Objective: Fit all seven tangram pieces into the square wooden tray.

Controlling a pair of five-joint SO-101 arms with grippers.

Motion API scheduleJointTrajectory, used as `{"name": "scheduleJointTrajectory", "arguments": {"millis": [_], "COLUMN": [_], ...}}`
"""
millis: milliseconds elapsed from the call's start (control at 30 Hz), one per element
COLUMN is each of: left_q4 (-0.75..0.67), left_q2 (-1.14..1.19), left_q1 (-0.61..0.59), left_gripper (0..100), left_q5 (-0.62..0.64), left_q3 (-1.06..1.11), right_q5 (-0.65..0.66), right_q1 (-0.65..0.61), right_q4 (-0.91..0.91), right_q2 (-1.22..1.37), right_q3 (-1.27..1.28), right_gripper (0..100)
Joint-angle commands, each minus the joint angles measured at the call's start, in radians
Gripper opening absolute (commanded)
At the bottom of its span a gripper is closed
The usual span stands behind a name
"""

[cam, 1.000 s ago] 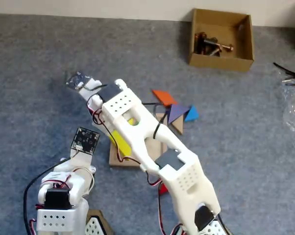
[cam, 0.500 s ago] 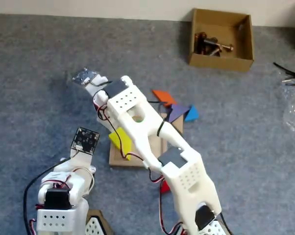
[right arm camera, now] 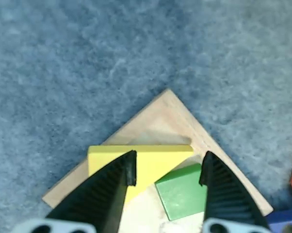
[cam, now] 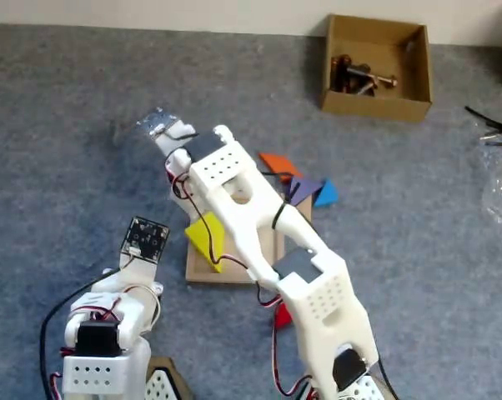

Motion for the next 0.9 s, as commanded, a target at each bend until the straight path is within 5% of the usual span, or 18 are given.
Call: {"name": "scheduleJointTrajectory", "arguments": {"millis": [0,633,867], "left_q4": [0.005,0.005,0.005], "left_q2": [-0.008,-0.008,-0.008], "left_q1": [-0.004,-0.021,-0.295], "left_gripper": [1,1,1], "left_q5": [0.008,0.006,0.009], "left_q3": [0.021,0.021,0.021], "right_q5": [-0.011,-0.011,-0.011], "right_q1": [0.028,0.031,0.015], "right_q4": [0.038,0.051,0.042], "right_q2": [-0.018,-0.018,-0.015], "right_q3": [-0.056,-0.059,-0.051], "right_gripper": [20.0,20.0,20.2]}}
